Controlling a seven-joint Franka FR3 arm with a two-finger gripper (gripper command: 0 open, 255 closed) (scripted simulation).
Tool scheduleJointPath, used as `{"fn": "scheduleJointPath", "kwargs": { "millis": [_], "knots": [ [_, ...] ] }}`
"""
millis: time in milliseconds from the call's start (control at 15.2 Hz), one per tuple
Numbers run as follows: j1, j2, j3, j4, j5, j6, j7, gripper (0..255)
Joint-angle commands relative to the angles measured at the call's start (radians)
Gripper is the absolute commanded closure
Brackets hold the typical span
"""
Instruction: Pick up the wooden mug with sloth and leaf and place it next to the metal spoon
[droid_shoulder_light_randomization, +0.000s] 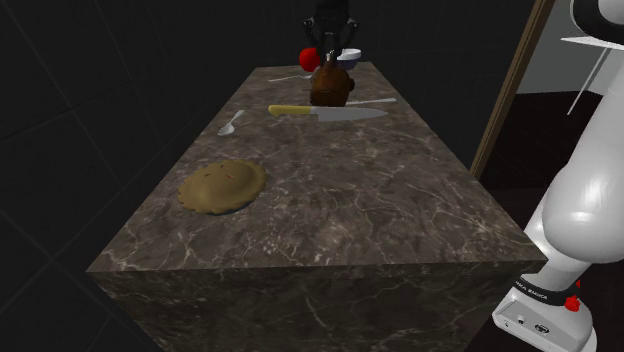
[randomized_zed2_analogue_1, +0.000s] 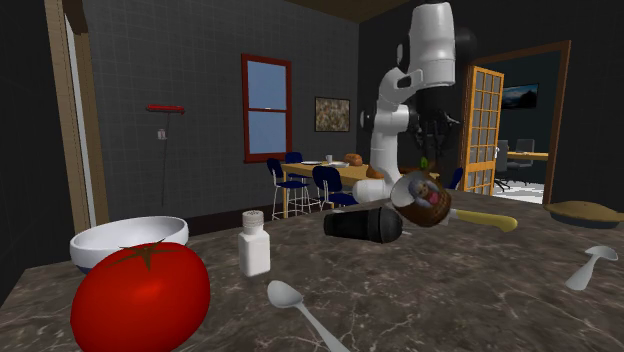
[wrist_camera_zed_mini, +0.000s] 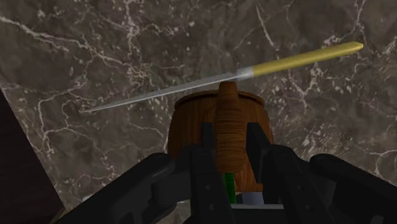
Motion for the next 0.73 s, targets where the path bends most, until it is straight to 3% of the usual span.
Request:
{"fn": "scheduleJointPath", "kwargs": {
  "millis": [0, 660],
  "knots": [
    [0.025, 0.002, 0.022, 0.006, -0.003, 0.000, 0.047, 255],
    [0.159, 0.044, 0.138, 0.054, -0.031, 0.009, 0.293, 255]
  ]
}}
